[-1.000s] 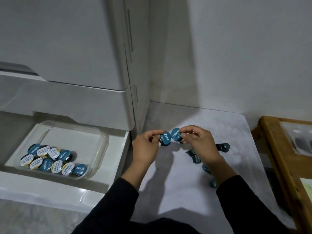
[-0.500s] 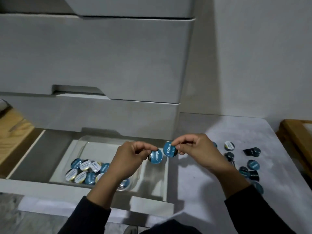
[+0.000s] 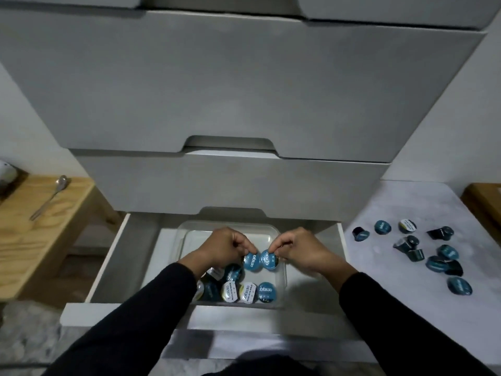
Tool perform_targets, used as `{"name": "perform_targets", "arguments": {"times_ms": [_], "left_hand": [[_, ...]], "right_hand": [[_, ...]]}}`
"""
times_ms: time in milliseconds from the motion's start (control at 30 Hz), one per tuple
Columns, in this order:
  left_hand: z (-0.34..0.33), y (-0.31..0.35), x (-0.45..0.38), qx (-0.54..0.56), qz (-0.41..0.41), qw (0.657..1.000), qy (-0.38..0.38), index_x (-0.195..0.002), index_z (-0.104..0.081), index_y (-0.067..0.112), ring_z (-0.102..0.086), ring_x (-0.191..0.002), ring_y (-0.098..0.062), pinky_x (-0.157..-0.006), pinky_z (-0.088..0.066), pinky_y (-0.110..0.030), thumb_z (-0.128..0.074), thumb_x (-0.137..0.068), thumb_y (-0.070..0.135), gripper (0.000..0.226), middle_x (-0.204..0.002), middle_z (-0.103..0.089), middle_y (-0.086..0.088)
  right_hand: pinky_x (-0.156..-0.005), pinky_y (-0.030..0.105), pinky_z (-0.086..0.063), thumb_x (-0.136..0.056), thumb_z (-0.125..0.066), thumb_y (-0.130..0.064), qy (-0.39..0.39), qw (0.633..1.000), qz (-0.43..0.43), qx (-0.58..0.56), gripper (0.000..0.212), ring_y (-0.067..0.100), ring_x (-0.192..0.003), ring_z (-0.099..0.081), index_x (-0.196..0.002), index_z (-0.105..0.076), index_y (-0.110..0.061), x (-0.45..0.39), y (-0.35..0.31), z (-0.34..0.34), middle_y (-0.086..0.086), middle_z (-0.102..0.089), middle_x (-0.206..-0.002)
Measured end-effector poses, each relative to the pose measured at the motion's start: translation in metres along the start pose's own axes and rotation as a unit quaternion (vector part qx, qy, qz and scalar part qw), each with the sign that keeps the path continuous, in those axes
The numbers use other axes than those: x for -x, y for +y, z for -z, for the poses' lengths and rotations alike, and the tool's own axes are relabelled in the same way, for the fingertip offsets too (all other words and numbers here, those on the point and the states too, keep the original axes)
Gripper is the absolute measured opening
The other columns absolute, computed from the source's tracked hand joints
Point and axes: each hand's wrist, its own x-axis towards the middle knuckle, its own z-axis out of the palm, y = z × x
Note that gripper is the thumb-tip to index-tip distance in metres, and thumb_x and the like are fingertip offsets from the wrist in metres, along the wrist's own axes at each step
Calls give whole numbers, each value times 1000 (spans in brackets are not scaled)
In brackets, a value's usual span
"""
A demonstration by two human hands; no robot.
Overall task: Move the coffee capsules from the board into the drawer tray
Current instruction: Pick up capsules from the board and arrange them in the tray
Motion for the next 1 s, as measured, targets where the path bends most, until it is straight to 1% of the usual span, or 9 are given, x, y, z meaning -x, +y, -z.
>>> {"name": "perform_targets", "arguments": {"times_ms": [100,267,367,467,633,767,867,933,1000], "left_hand": [[-3,-8,-9,-29,-8,999,-39,-90,-75,21,-57,-74,8,-67,-40,-2,-63,-83,5,22,-91,-72,9],[-5,-13,-19,-54,-6,996,-72,-88,-75,23,-59,-80,0,-68,-41,-7,-61,-83,6,23,-95,-74,5],[-6,-13,-23,-69,-2,994,-87,-88,-75,24,-60,-83,-2,-71,-43,-11,-61,-83,6,24,-96,-73,5],[-8,-14,-24,-76,-4,992,-100,-87,-75,24,-63,-91,-8,-78,-46,-16,-61,-83,5,24,-97,-74,4],[-9,-15,-22,-72,-4,991,-112,-86,-75,23,-61,-84,-3,-70,-44,-10,-62,-82,4,23,-96,-74,2],[-9,-13,-20,-91,-8,989,-113,-87,-74,21,-58,-78,0,-65,-39,-5,-63,-81,2,23,-97,-74,2],[-8,-11,-17,-97,-18,989,-107,-92,-72,17,-57,-82,-1,-65,-36,-3,-67,-80,6,18,-100,-72,1],[-6,-7,-14,-109,-25,989,-97,-96,-70,17,-57,-85,-2,-71,-39,-6,-66,-82,11,16,-103,-71,2],[-4,-2,-9,-127,-33,989,-65,-100,-69,17,-58,-94,-8,-84,-42,-14,-62,-85,17,17,-107,-70,2]], "right_hand": [[-57,0,-41,-79,-64,-1,-15,999,-6,46,16,-5,-62,-56,-82,-75,-12,-2,-1,-7,-3,-68,-75],[-61,0,-40,-77,-60,2,-23,994,-11,107,22,2,-67,-57,-80,-76,-12,-10,1,-16,6,-74,-85],[-60,-1,-38,-74,-55,5,-29,989,-1,142,26,6,-70,-59,-80,-75,-11,-14,-1,-19,7,-75,-85],[-61,2,-39,-71,-49,7,-37,985,14,171,31,10,-73,-62,-78,-75,-9,-16,-4,-22,6,-75,-83],[-69,16,-44,-74,-47,3,-39,976,10,213,30,16,-80,-65,-79,-73,-11,-16,-4,-27,4,-74,-85],[-66,19,-41,-74,-48,3,-43,972,5,230,27,20,-82,-63,-81,-71,-10,-15,-3,-32,8,-73,-86],[-67,22,-42,-74,-52,0,-37,972,11,234,21,20,-78,-60,-81,-69,-9,-14,-3,-32,9,-71,-87],[-67,22,-40,-76,-58,-6,-31,971,16,237,13,15,-77,-54,-83,-68,-10,-12,-3,-33,8,-70,-90],[-71,23,-39,-80,-60,-15,-9,971,33,237,13,16,-83,-53,-91,-66,-11,-9,-4,-33,8,-67,-99]]}}
